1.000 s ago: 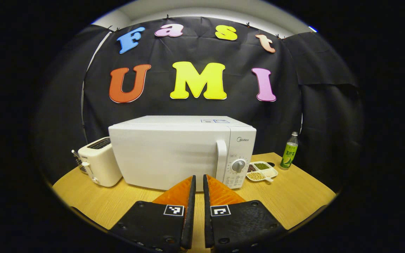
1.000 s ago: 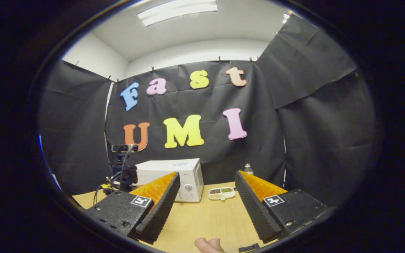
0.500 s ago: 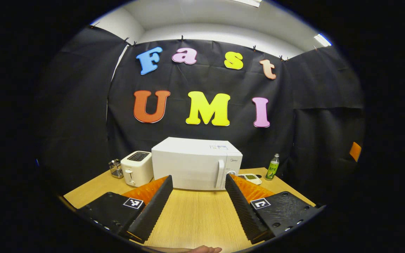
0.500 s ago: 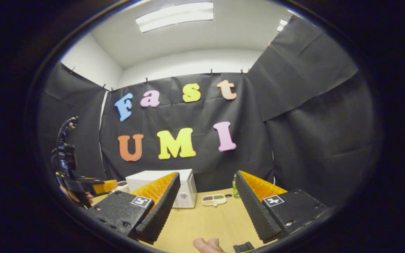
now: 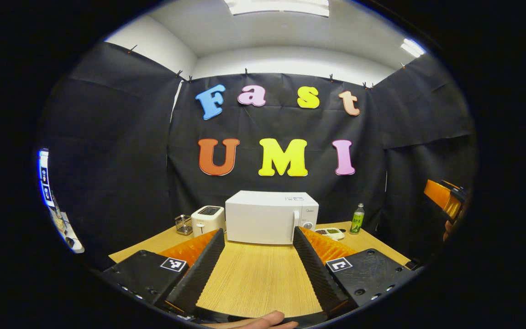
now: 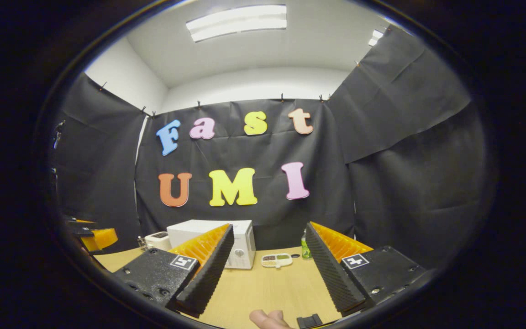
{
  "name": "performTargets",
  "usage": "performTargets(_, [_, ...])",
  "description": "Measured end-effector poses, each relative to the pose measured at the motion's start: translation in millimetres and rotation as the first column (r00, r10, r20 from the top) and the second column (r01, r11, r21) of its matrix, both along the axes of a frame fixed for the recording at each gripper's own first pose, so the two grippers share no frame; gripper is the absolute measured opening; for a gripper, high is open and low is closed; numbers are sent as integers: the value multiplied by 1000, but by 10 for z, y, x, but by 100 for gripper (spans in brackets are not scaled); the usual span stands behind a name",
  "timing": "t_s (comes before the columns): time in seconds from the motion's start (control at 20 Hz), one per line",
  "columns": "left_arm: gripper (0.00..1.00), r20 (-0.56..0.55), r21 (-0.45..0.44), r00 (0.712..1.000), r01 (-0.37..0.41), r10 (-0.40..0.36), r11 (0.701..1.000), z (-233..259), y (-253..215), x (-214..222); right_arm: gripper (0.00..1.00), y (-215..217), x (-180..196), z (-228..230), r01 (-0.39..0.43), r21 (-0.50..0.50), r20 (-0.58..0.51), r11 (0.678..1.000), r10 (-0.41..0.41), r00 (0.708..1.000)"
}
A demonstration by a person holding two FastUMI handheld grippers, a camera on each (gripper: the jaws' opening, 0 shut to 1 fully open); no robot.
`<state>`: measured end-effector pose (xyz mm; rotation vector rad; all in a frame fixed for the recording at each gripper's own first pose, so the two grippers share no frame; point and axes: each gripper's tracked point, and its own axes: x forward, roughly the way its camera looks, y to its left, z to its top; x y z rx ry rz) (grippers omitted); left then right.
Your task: Open the microwave oven with the left hand, put the food in, and close the microwave oven.
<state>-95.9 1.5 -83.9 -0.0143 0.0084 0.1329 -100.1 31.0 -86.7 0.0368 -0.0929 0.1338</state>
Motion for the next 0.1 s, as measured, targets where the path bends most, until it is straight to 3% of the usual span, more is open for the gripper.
performTargets(0.05, [84,4,3,1000,3,-3,1000,15,-1,-19,100,42,-9,-28,-14,-6,-7,1000,14,1000])
performTargets(0.1, [95,4,4,1000,4,-4,1000,6,4,-20,100,59,-13,-41,-20,-10,-11,1000,20,1000])
